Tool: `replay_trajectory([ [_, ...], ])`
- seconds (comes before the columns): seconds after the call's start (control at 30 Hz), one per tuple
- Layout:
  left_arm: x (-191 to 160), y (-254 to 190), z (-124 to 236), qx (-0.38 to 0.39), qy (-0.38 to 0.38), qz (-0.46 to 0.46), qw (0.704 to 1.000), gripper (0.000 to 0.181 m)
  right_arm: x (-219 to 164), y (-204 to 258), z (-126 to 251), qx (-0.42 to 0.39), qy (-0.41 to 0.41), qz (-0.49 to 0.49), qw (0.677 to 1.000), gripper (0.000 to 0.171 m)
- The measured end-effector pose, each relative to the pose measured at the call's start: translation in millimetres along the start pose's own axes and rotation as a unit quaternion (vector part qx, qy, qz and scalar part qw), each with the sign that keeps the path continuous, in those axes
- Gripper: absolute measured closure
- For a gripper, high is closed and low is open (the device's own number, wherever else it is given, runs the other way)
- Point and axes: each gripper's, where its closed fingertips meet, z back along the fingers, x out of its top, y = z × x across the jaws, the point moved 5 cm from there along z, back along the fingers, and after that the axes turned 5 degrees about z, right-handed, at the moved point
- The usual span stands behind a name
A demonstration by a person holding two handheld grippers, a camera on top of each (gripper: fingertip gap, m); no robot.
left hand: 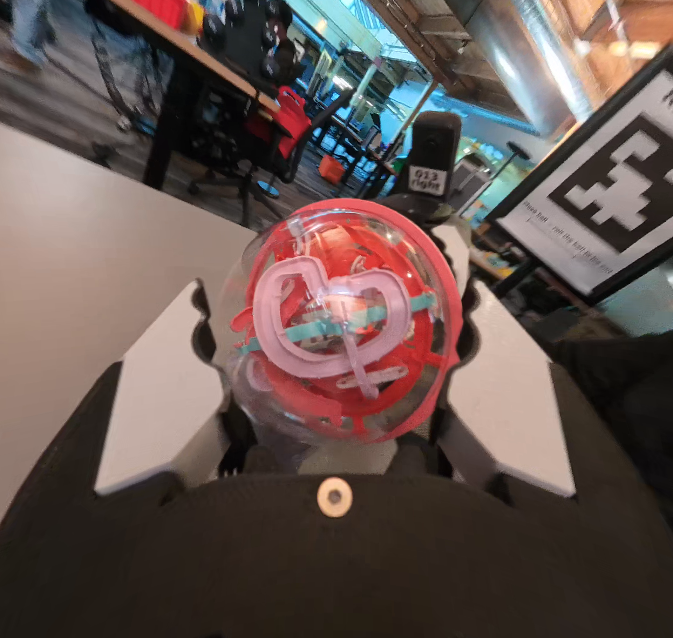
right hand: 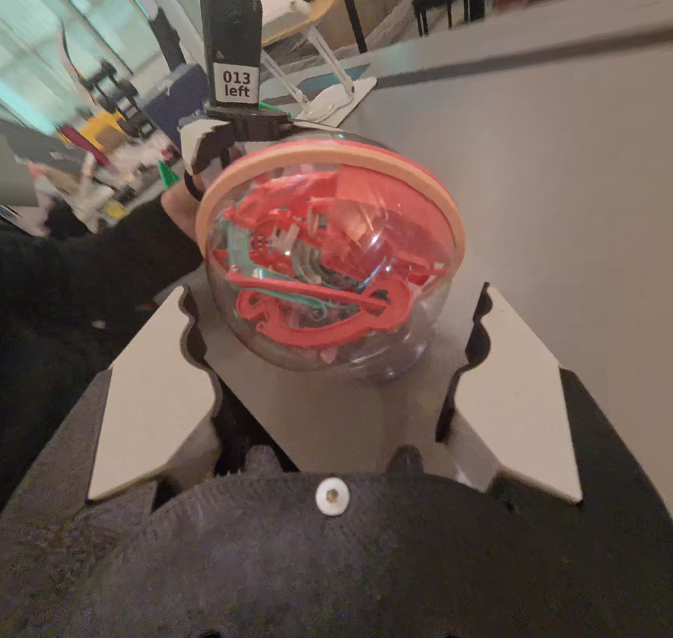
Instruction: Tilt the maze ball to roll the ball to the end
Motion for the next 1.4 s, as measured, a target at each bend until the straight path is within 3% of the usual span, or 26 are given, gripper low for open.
replay_trajectory([
  [0.03, -1, -7, 6, 0.011, -0.007, -0.047, 0.999, 0.037, 2, 3, 4, -0.015, 0.006, 0.048, 0.999, 0.026],
  [0.13, -20, -32, 13, 0.023, 0.013, -0.182, 0.983, 0.029, -2, 8, 1, -0.025, 0.064, 0.146, 0.987, 0.036],
  [0.17, -28, -36, 10, 0.033, 0.028, -0.213, 0.976, 0.029, 0, 11, -2, -0.010, 0.067, 0.152, 0.986, 0.043],
  [0.23, -44, -37, -3, 0.047, 0.064, -0.245, 0.966, 0.033, 2, 10, -7, 0.005, 0.083, 0.144, 0.986, 0.040],
  [0.27, -46, -36, -9, 0.061, 0.062, -0.256, 0.963, 0.026, 3, 8, -10, 0.005, 0.087, 0.138, 0.987, 0.040],
  [0.33, -41, -28, -13, 0.095, 0.047, -0.260, 0.960, 0.034, 4, 5, -13, 0.004, 0.095, 0.111, 0.989, 0.040],
  [0.47, -23, -15, -12, 0.079, 0.034, -0.180, 0.980, 0.045, 7, -1, -19, 0.013, 0.105, 0.015, 0.994, 0.040],
  [0.8, 9, 15, -24, 0.023, 0.100, 0.020, 0.995, 0.045, 2, -22, -24, 0.078, 0.133, -0.172, 0.973, 0.039],
  [1.03, 16, 56, -22, -0.036, 0.120, 0.200, 0.972, 0.046, 1, -29, -28, 0.036, 0.115, -0.096, 0.988, 0.026],
  [1.27, 10, 70, -21, -0.085, 0.058, 0.280, 0.954, 0.045, 2, -44, -14, 0.047, 0.038, -0.143, 0.988, 0.052],
  [1.4, 3, 63, -29, -0.102, 0.082, 0.290, 0.948, 0.046, 7, -37, -10, 0.007, 0.072, -0.133, 0.989, 0.041],
])
